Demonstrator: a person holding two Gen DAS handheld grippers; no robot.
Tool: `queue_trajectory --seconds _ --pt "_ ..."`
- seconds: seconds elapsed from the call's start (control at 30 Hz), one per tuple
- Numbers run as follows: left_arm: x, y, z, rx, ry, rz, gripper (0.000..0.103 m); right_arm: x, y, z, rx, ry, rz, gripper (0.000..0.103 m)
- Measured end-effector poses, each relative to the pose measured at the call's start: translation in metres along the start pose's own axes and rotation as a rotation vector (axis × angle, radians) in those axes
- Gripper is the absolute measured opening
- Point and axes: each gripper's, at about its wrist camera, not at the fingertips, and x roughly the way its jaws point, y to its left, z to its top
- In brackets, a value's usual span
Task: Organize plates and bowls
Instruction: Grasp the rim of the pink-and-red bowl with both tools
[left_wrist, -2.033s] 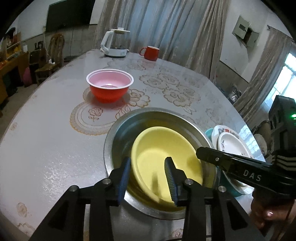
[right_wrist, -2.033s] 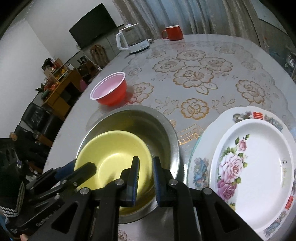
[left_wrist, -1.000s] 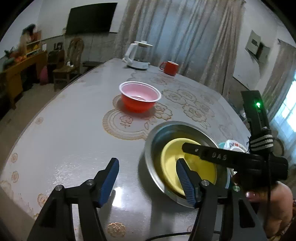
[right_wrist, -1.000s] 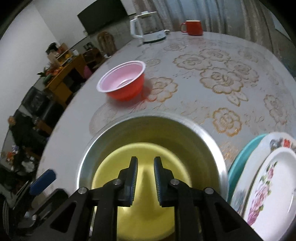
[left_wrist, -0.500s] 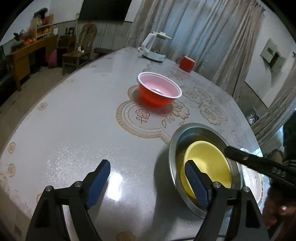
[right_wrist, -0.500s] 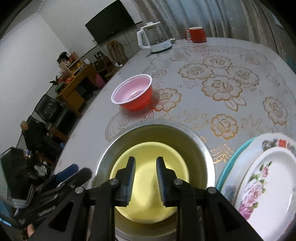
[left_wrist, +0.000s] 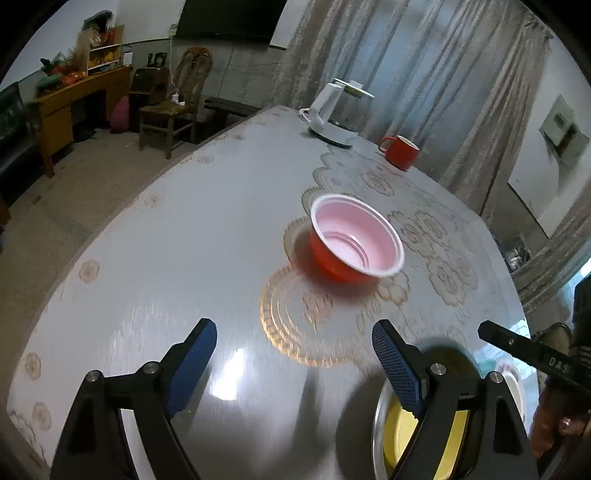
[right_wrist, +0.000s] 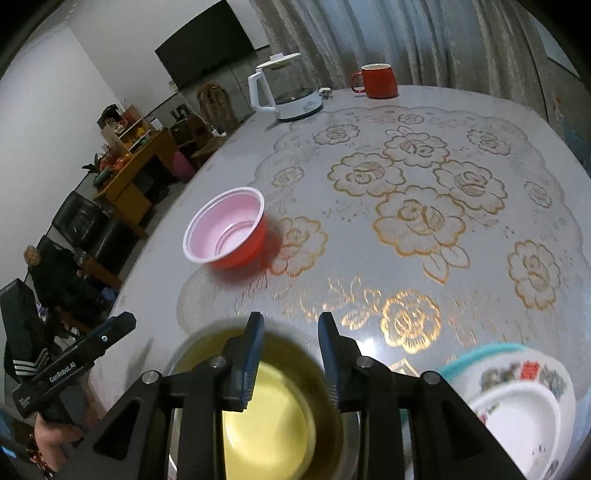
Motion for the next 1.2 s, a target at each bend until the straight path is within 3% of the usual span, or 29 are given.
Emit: queue_trajectory --seconds 0.33,0.5,0.63,0.7,0.8,0.87,1.07,1.2 --pt "0.045 -0.015 0.043 -0.007 0.026 -0.015 0.087 0.052 0.007 0.047 0.078 0.065 0.098 0.033" --pt "0.07 -0.019 0.059 0.03 0.041 0.011 0.082 0.08 0.009 0.069 0.114 0.099 0.093 0.033" --pt "0.084 -0.016 0.063 0.024 0.059 0.003 0.066 0.1 0.01 0.08 0.129 0.121 0.093 0.033" --pt "0.089 -0.017 0.064 0.033 0.07 0.0 0.063 0.109 0.009 0.082 0.143 0.134 0.095 0.033" --pt "0.099 -0.021 0.063 0.053 0.089 -0.021 0.048 0.125 0.009 0.083 0.146 0.157 0.118 0.032" --pt "0.106 -0.024 0.06 0.068 0.11 -0.034 0.04 0.131 0.008 0.082 0.144 0.162 0.133 0.022" --pt "0.11 -0.035 0.052 0.121 0.12 -0.063 0.021 0.132 0.004 0.077 0.145 0.155 0.154 0.013" --pt "0.098 -0.044 0.047 0.156 0.09 -0.056 0.021 0.121 0.005 0.073 0.133 0.133 0.141 0.012"
